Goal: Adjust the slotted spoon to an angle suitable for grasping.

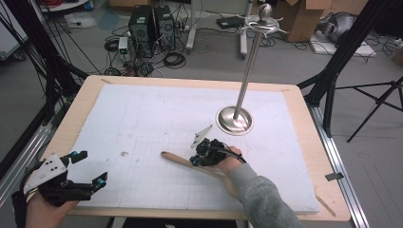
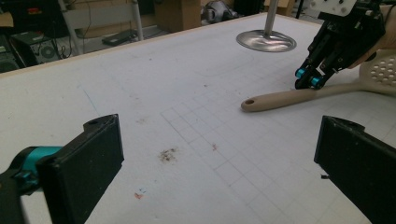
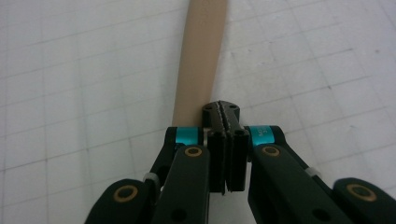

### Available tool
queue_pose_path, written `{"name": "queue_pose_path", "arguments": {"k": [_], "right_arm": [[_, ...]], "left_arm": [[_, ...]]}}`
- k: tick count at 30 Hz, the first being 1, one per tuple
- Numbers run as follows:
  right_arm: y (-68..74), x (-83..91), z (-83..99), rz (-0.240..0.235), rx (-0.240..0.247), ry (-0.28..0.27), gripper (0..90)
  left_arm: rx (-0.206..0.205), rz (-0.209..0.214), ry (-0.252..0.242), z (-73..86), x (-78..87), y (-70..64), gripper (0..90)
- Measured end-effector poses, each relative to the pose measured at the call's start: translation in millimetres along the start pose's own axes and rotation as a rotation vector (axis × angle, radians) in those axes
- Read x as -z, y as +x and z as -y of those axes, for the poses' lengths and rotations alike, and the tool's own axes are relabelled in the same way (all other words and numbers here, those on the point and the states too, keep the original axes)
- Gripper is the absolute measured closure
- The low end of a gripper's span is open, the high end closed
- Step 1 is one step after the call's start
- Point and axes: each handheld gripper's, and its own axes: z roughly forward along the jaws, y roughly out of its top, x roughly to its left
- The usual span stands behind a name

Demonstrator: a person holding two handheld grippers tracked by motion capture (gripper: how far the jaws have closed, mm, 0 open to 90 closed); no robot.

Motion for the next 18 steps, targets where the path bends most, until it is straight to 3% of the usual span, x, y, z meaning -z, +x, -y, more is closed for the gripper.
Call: {"name": "queue_pose_path", "arguments": {"k": [5,9,11,14,18], "right_arm": [[2.0,-0.5,-0.8,-0.007,0.009,0.001,90.0],[2.0,4.4,-1.5,-0.001,-0.009,-0.035,88.6],[1.2,7.9,-0.7,-0.006,-0.026,-0.052,83.5],[-0.3,14.1,0.9,-0.001,-0.053,-0.073,67.3],[0.5,21.3,2.4,0.000,-0.072,-0.089,52.6]], "left_arm": [[0.004,0.000,-0.004,0.0,0.4,0.0,1.7],[0.007,-0.001,-0.005,0.2,1.1,1.1,1.7],[0.005,-0.001,-0.004,0.2,1.2,1.8,1.8],[0.003,-0.003,-0.009,-0.7,3.2,3.9,1.7],[0.010,-0.013,-0.026,-2.3,8.1,7.5,1.8]]}}
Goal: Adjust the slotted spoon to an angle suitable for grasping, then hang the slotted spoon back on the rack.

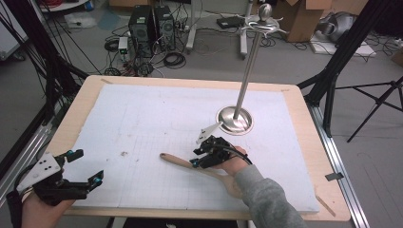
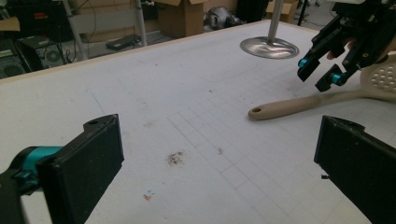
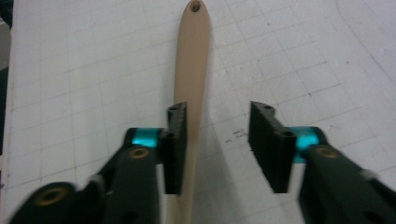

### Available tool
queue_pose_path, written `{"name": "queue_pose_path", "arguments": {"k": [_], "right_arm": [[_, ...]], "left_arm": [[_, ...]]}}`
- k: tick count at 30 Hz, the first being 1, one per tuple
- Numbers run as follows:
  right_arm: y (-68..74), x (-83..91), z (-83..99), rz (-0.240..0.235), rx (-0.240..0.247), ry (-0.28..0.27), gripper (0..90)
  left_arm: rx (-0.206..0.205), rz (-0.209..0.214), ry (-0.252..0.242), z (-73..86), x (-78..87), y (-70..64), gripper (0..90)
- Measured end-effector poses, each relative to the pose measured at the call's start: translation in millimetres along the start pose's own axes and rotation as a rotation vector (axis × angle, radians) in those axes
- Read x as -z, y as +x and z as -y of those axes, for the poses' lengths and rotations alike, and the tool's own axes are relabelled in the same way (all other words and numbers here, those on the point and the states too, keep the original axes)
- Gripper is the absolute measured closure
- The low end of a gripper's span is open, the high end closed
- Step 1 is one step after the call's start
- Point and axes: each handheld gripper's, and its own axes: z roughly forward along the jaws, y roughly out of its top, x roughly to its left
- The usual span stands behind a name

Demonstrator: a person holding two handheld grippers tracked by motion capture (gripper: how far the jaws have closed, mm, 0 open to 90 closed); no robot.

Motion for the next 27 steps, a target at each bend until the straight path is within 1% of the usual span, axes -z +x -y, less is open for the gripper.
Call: {"name": "queue_pose_path", "arguments": {"k": [1,2,3,5,7,8,10,13,14,18,27], "right_arm": [[1.2,1.2,-0.1,-0.004,-0.004,-0.006,50.2],[2.3,2.5,-0.4,-0.001,0.009,-0.009,45.2],[3.4,3.1,-0.7,-0.006,0.007,-0.014,38.6],[4.5,4.1,-1.2,-0.028,-0.031,-0.020,29.8],[5.8,4.5,-1.3,-0.030,-0.042,-0.019,20.8],[6.5,5.5,-1.3,-0.028,-0.041,-0.016,19.4],[8.7,8.7,-1.2,-0.024,-0.006,-0.013,16.3],[11.4,14.9,-0.3,-0.032,0.018,-0.027,15.0],[12.0,17.0,0.0,-0.028,0.030,-0.033,15.0],[12.0,22.8,3.0,-0.024,0.043,-0.041,15.1],[12.6,26.1,10.3,-0.025,0.053,-0.019,15.8]], "left_arm": [[0.002,-0.001,-0.003,-0.2,0.7,0.8,1.8],[0.005,-0.003,-0.005,-0.3,1.0,1.2,1.7],[0.003,-0.003,-0.004,-0.3,1.2,1.7,1.7],[0.005,-0.003,-0.004,-0.1,0.7,2.0,1.7],[0.004,-0.002,-0.002,-0.2,0.2,2.2,1.7],[0.004,-0.002,-0.002,-0.3,0.2,2.3,1.8],[0.005,-0.002,-0.002,-0.5,-0.1,2.5,1.7],[0.006,-0.001,-0.002,-0.3,-1.0,2.7,1.8],[0.008,-0.001,-0.002,0.0,-1.4,2.7,1.7],[0.005,0.003,0.001,0.0,-2.9,2.2,1.7],[0.001,0.013,0.008,-0.6,-7.6,1.7,1.8]]}}
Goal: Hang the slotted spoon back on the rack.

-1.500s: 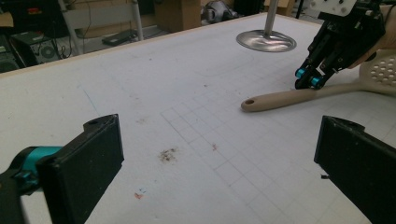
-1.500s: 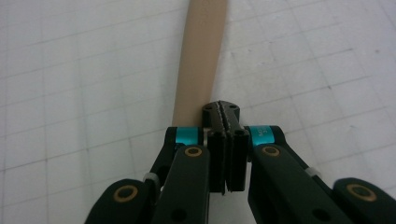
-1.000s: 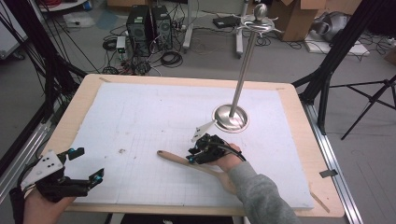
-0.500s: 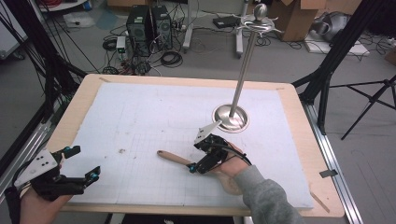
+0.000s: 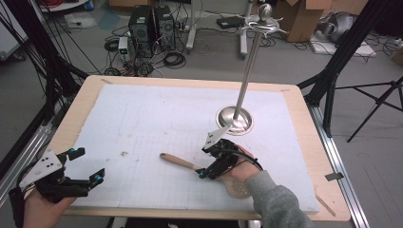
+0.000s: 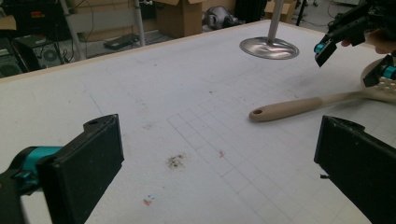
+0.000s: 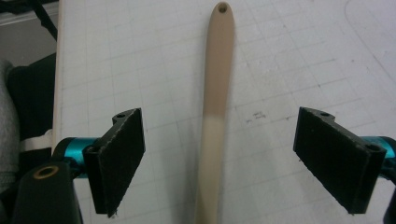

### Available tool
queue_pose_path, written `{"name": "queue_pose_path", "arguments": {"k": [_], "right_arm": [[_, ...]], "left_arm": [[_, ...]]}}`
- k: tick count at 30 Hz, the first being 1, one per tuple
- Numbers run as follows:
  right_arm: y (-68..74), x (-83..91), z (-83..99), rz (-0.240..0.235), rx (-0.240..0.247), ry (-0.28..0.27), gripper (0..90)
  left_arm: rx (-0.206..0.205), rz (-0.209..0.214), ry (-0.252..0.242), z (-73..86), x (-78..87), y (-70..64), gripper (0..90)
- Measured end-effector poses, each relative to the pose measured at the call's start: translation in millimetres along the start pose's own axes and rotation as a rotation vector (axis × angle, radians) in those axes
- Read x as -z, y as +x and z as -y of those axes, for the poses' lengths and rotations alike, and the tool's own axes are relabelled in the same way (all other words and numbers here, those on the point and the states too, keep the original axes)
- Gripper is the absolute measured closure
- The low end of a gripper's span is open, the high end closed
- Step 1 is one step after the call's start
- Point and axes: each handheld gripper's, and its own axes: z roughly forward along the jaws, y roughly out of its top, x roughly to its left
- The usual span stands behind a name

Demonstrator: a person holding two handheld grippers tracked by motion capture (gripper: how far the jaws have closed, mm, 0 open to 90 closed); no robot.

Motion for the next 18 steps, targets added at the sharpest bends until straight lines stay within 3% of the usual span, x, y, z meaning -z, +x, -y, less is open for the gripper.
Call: {"name": "queue_pose_path", "arguments": {"k": [14,18], "right_arm": [[0.1,0.2,8.6,-0.001,0.002,0.085,15.7],[-0.6,-0.7,10.2,0.003,0.007,0.106,15.7]], "left_arm": [[0.000,0.012,0.005,0.2,-5.5,-1.1,1.7],[0.004,0.034,-0.011,-2.6,-5.9,-4.0,1.8]]}}
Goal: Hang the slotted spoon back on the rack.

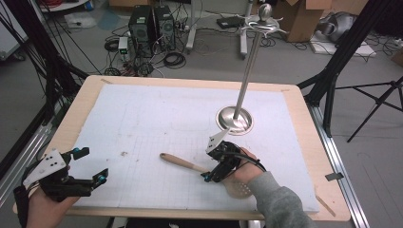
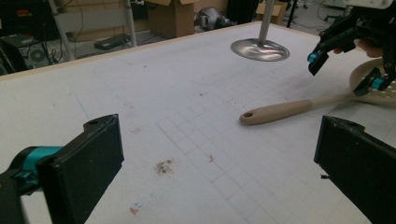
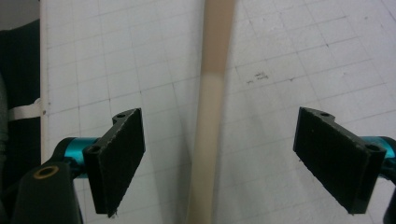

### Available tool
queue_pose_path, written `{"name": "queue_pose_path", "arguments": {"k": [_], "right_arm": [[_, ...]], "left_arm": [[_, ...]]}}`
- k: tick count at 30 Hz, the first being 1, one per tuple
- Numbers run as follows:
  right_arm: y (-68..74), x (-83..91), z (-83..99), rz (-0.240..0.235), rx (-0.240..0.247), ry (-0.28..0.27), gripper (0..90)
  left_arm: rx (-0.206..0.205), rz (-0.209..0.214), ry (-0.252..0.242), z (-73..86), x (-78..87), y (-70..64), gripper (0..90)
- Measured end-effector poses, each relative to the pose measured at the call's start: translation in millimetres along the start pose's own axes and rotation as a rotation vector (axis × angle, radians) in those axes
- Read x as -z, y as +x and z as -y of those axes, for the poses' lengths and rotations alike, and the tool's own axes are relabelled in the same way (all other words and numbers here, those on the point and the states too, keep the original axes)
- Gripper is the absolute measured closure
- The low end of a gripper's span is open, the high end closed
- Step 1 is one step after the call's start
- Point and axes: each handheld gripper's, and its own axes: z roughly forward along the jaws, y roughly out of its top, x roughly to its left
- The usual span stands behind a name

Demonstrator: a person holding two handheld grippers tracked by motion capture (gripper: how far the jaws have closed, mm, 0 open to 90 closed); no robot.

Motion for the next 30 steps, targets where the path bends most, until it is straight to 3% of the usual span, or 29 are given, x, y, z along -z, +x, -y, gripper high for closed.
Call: {"name": "queue_pose_path", "arguments": {"k": [8,16,26,30], "right_arm": [[0.9,-1.8,2.9,-0.019,0.013,0.020,16.4],[-0.5,-5.5,7.2,-0.026,-0.008,0.086,23.3],[-1.7,-5.5,13.9,-0.027,-0.042,0.134,39.7],[-1.8,-6.4,16.8,-0.021,-0.052,0.140,45.7]], "left_arm": [[0.006,-0.008,0.014,3.2,-1.7,2.0,1.7],[0.003,-0.008,0.015,3.3,-2.1,1.7,1.8],[0.006,-0.007,0.019,4.3,-2.5,2.1,1.8],[0.020,0.022,0.004,1.7,-2.8,-0.9,1.8]]}}
